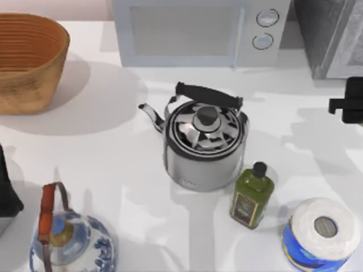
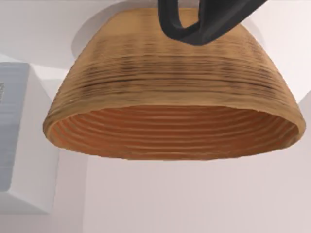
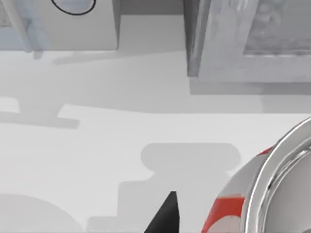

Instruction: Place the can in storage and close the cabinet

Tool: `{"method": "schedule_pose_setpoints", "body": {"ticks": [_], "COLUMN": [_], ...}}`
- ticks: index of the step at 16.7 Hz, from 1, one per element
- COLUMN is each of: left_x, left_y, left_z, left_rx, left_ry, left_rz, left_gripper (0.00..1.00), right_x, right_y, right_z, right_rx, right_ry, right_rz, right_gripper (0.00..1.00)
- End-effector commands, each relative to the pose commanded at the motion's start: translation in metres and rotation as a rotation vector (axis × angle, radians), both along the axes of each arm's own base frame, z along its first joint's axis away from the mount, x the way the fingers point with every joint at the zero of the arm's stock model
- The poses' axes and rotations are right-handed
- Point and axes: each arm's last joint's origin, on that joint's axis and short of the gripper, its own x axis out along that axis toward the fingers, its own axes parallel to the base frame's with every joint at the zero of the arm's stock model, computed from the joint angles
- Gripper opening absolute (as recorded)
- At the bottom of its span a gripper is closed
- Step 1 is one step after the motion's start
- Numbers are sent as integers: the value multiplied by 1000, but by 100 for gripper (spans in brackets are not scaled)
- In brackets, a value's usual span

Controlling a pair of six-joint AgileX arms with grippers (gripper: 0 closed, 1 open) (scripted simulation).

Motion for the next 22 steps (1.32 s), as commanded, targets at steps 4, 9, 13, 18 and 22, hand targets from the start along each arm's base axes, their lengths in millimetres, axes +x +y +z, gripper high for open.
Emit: {"method": "schedule_pose_setpoints", "body": {"ticks": [4,9,13,18,22], "left_x": [0,0,0,0,0], "left_y": [0,0,0,0,0], "left_z": [0,0,0,0,0], "left_rx": [0,0,0,0,0], "left_ry": [0,0,0,0,0], "left_rz": [0,0,0,0,0], "left_gripper": [100,100,100,100,100], "right_x": [-11,-52,-95,-135,-143], "right_y": [-6,-29,-47,-61,-65], "right_z": [-3,-1,-8,-38,-62], "right_rx": [-5,10,25,19,2], "right_ry": [-2,-121,-292,-511,-590], "right_rz": [5,9,8,10,11], "right_gripper": [0,0,0,0,0]}}
